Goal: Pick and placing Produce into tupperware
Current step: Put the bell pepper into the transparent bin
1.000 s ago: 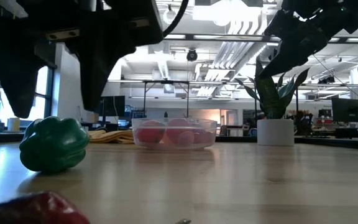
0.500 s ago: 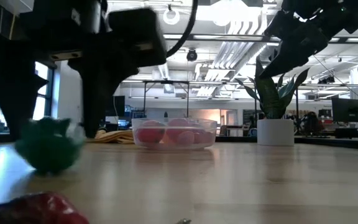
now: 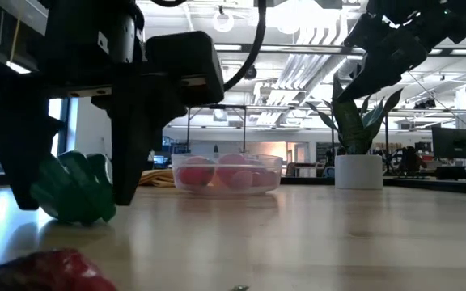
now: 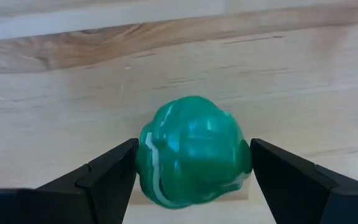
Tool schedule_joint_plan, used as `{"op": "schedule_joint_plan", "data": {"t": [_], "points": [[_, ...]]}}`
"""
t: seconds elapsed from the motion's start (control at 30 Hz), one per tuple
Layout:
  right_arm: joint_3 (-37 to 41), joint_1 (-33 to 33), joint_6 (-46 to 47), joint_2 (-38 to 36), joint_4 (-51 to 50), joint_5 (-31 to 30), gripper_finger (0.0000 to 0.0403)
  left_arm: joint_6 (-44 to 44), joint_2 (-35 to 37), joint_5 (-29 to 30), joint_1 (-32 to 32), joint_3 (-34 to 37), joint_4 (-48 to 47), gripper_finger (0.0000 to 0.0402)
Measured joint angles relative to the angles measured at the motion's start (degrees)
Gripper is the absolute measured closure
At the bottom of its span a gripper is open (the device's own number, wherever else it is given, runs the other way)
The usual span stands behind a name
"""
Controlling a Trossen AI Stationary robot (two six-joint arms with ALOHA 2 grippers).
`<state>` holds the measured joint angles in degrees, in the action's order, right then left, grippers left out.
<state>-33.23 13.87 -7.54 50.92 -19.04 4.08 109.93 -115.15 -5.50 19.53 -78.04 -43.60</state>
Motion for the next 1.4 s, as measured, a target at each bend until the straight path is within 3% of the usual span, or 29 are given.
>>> {"op": "schedule_joint_plan", "data": {"t": [0.6,0.97,1.23,1.4], "points": [[0.0,0.0,0.0,0.0,0.0,0.0,0.0357,0.2,-0.3,0.8,0.0,0.0,0.6,0.0108],[0.0,0.0,0.0,0.0,0.0,0.0,0.0357,-0.2,-0.2,1.7,0.0,-0.1,0.3,0.0154],[0.0,0.0,0.0,0.0,0.0,0.0,0.0357,-0.2,-0.2,1.7,0.0,-0.1,-0.4,0.0129],[0.0,0.0,0.0,0.0,0.0,0.0,0.0357,-0.2,-0.2,1.7,0.0,-0.1,-0.3,0.0134]]}}
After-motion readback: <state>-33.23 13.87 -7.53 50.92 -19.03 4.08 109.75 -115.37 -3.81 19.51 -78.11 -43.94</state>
